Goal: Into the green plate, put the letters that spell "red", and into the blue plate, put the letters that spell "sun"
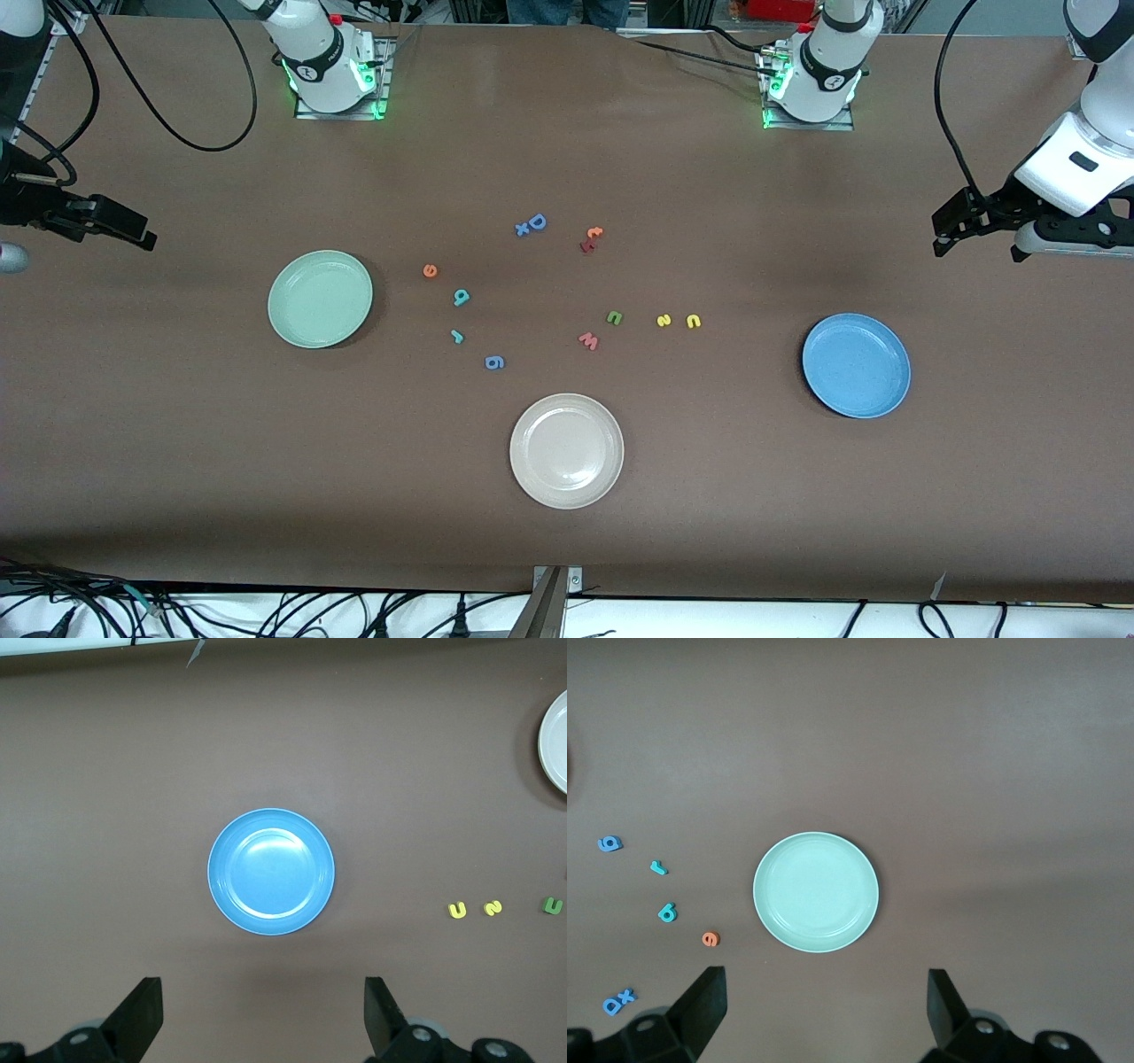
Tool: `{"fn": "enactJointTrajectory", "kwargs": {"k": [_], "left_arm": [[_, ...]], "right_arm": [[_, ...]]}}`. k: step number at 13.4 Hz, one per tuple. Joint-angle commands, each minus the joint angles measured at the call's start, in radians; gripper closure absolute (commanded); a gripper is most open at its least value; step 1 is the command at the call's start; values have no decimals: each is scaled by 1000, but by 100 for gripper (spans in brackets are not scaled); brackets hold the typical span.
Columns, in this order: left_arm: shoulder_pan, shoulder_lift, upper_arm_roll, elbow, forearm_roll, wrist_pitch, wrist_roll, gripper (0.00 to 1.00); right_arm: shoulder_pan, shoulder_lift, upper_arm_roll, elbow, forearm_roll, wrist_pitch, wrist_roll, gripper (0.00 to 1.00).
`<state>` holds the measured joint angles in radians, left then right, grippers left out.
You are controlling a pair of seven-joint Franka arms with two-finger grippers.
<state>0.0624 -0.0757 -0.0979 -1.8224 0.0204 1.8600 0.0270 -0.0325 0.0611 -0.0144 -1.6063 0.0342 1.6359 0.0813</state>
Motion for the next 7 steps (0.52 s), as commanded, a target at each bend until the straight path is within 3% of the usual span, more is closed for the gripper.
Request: {"fn": "enactJointTrajectory", "kwargs": {"k": [1,7], "left_arm": [[-7,2,7,25,-28,-28,1,0],[-7,2,7,25,-28,-42,1,0]], "right_arm": [[3,-1,-4,14,-5,-18,-6,0],[3,-1,-2,14,-7,-19,-15,0]]}}
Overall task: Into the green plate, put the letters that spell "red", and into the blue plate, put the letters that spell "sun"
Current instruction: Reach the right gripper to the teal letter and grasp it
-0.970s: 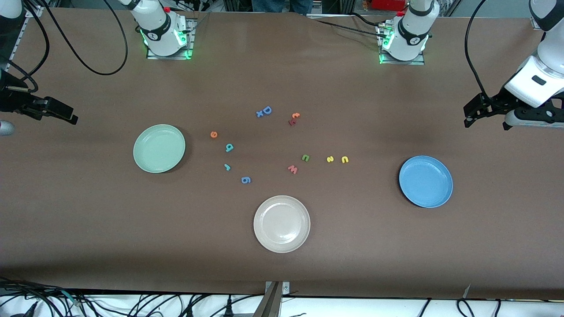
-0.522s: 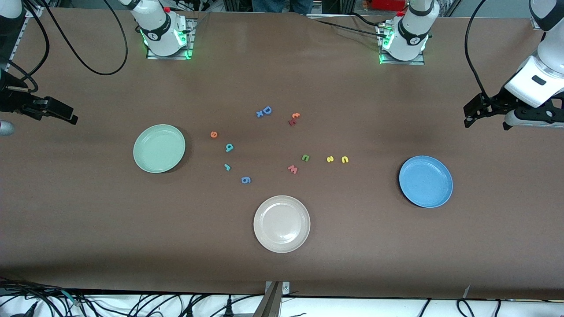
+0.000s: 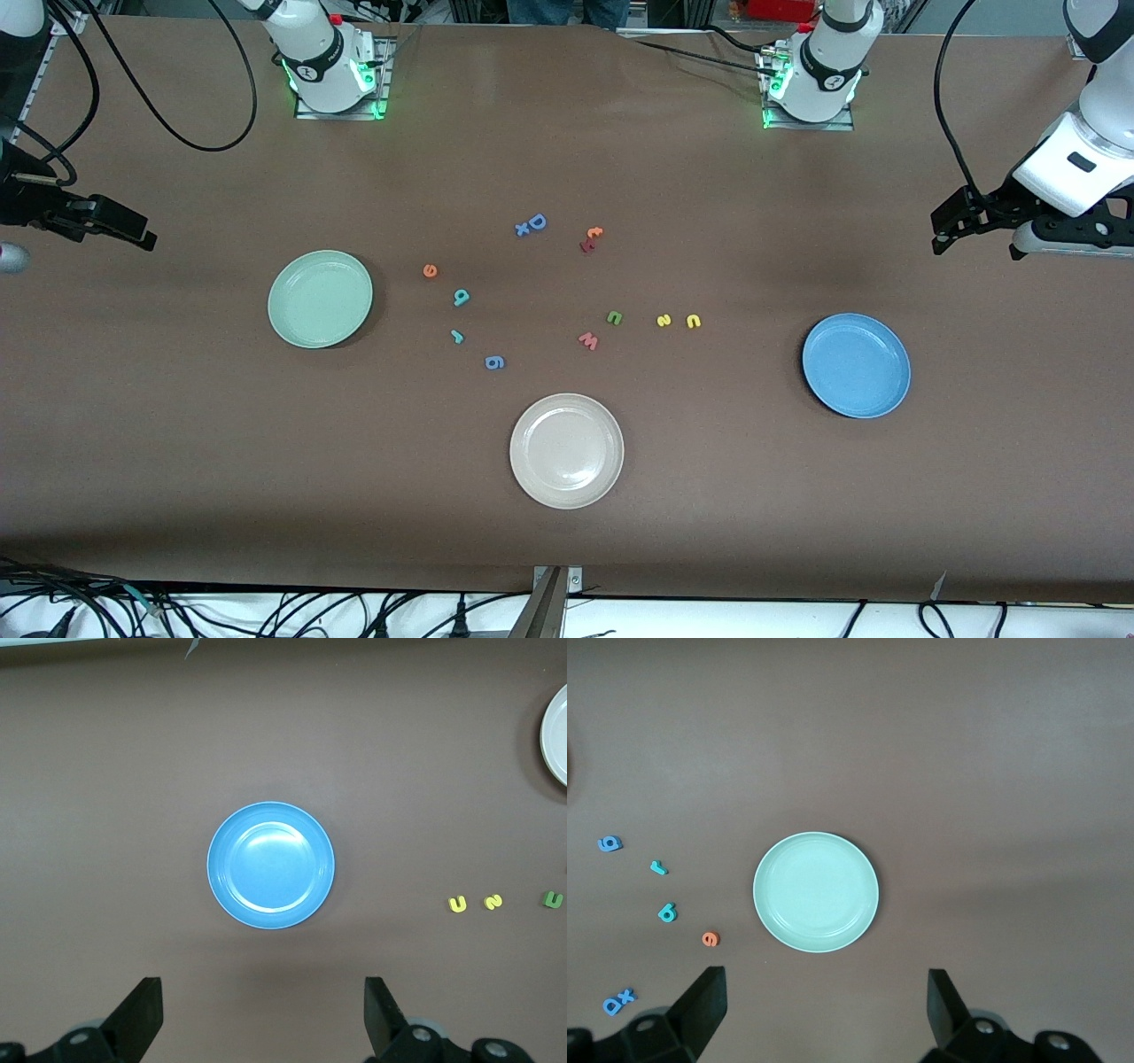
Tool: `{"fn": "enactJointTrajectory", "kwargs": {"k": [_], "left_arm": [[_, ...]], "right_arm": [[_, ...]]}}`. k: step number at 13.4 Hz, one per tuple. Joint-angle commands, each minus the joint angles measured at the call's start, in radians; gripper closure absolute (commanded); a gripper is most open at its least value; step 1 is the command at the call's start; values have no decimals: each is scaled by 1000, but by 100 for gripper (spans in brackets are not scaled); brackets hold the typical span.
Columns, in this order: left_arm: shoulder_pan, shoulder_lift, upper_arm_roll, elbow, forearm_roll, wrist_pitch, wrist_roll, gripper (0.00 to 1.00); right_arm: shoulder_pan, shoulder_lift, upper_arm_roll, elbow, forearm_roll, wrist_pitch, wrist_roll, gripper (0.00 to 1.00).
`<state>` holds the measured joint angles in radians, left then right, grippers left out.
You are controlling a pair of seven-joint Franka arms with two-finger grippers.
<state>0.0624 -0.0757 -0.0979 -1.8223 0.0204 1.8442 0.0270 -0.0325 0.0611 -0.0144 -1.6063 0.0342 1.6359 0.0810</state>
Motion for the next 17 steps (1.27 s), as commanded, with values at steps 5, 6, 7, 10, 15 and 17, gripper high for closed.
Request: {"fn": "enactJointTrajectory", "kwargs": {"k": [5,6,7,10,15,17], "left_arm": [[-7,2,7,25,-28,-28,2,0],[-7,2,7,25,-28,-28,2,0],[-7,2,7,25,-28,-28,2,0],[-9,1,7,25,-28,-28,1,0],[-9,2,7,25,-28,-28,2,0],[-9,2,7,25,-28,-28,2,0]], "right_arm": [[19,0,10,11,-7,-69,8,0],[37,0,19,9,-10,-73,11,0],[52,9,21,8,-8,-77,16,0],[136,69,22,0,-5,-77,17,0],[285,232,22,-6,38,49,86,0],[319,290,25,-7,47,157,98,0]]}}
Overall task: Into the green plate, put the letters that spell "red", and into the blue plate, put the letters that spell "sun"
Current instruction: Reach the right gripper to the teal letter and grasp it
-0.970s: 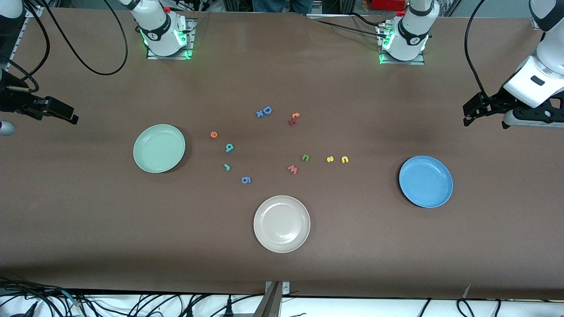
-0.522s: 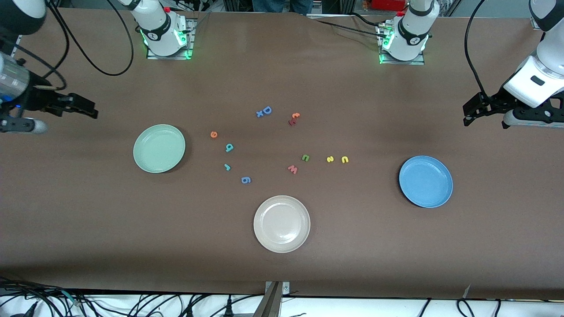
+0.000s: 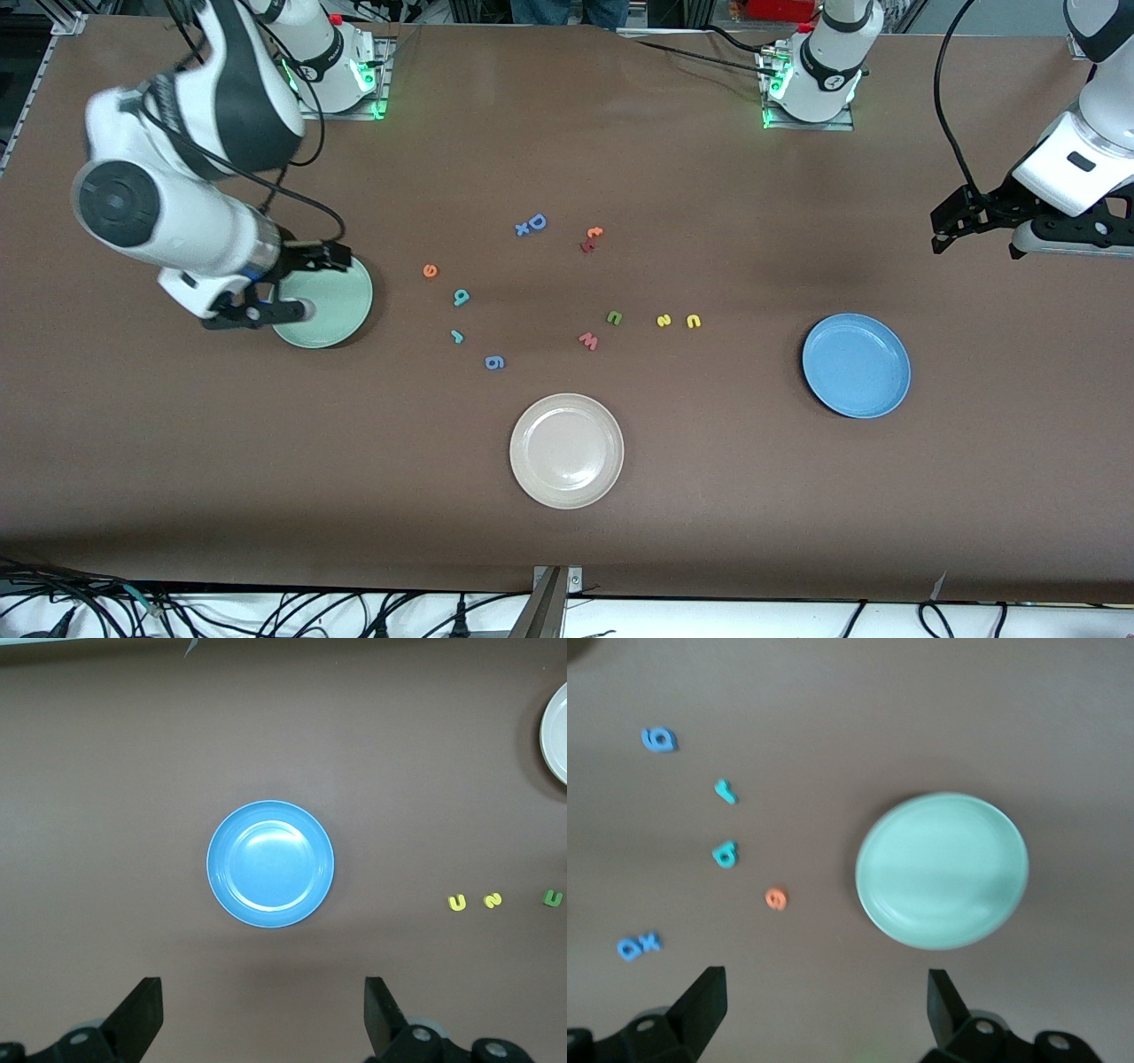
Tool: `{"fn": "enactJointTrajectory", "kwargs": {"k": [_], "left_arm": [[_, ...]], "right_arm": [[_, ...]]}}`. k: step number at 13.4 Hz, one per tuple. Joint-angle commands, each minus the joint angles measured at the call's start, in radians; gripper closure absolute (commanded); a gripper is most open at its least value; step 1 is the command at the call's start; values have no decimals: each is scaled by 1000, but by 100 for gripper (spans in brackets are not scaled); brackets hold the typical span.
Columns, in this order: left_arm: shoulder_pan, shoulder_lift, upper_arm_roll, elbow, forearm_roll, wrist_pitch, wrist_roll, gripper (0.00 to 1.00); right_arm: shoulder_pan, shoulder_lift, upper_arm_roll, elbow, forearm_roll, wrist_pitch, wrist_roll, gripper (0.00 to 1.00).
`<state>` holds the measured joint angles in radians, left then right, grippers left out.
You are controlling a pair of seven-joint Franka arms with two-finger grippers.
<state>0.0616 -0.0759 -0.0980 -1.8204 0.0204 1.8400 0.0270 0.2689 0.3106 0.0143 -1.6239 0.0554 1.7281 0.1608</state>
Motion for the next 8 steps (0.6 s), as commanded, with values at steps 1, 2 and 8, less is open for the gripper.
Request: {"fn": "enactJointTrajectory", "kwargs": {"k": [1,2,8], "left_arm": [[-8,2,8,23,-28,-24,2,0],[-8,2,8,23,-28,-24,2,0],[-9,10,0,21,-28,-27,5,0]], "right_arm": [[47,57,-5,1,46,109,20,0],[61,77,-5,-17,50,155,25,0],[127,159,-5,-187,52,542,40,19]]}}
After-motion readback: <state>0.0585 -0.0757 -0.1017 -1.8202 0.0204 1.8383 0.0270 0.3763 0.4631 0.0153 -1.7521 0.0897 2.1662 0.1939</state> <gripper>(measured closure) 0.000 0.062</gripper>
